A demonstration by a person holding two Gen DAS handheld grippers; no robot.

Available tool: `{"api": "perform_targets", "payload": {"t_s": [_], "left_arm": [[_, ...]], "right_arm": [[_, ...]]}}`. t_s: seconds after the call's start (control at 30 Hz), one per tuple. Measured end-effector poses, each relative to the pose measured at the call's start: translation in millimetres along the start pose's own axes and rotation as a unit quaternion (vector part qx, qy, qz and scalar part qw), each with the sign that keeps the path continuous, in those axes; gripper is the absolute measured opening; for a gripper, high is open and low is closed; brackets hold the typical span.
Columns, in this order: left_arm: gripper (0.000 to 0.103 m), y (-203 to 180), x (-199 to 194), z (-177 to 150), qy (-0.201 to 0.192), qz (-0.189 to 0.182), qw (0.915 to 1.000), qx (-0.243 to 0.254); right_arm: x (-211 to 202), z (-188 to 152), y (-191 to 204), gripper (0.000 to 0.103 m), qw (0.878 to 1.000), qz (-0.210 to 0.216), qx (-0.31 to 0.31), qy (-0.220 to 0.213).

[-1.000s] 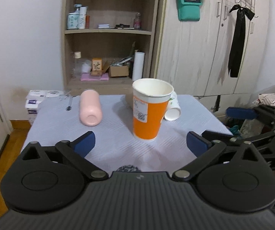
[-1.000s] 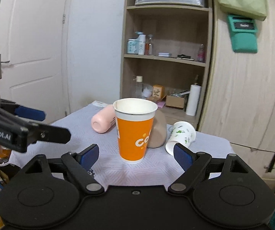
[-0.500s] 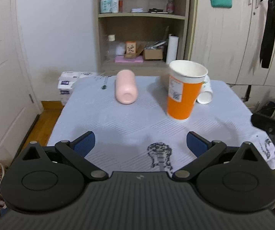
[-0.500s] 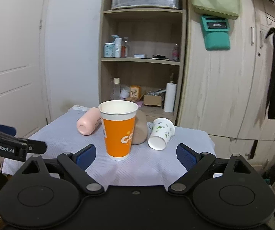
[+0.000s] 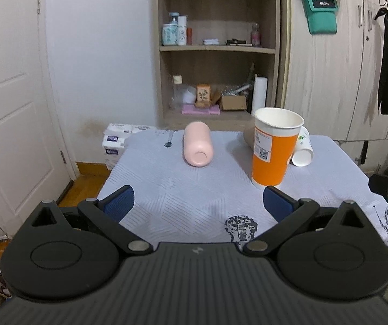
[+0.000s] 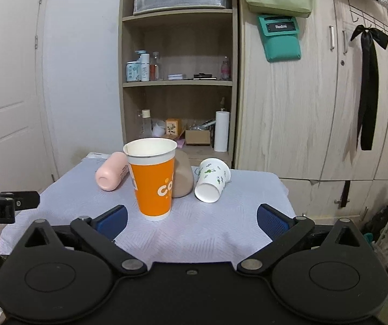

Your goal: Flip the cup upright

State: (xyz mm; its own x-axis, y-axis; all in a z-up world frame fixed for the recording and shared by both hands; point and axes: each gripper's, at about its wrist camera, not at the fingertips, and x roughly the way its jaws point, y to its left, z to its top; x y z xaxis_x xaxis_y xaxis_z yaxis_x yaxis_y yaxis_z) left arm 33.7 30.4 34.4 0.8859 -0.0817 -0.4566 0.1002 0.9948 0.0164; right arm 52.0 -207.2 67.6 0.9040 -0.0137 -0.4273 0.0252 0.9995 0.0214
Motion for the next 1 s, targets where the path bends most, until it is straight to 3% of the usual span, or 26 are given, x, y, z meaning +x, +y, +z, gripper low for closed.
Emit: {"api": "perform_targets", "payload": {"t_s": [0.37,1.0], "left_arm": [[0.103,-0.8,-2.6,-7.3,-0.038,-0.012,0.9992,0.002],[0.103,-9.4,1.6,-15.8,-0.042,-0.005,0.9989,0.020]], "right_arm": [[-2.4,-6.5,5.6,0.103,0.999,-0.031,0.002,-0.014],[-5.5,-19.9,7.6,0.103,0.997,-0.052,0.002,-0.059]]}}
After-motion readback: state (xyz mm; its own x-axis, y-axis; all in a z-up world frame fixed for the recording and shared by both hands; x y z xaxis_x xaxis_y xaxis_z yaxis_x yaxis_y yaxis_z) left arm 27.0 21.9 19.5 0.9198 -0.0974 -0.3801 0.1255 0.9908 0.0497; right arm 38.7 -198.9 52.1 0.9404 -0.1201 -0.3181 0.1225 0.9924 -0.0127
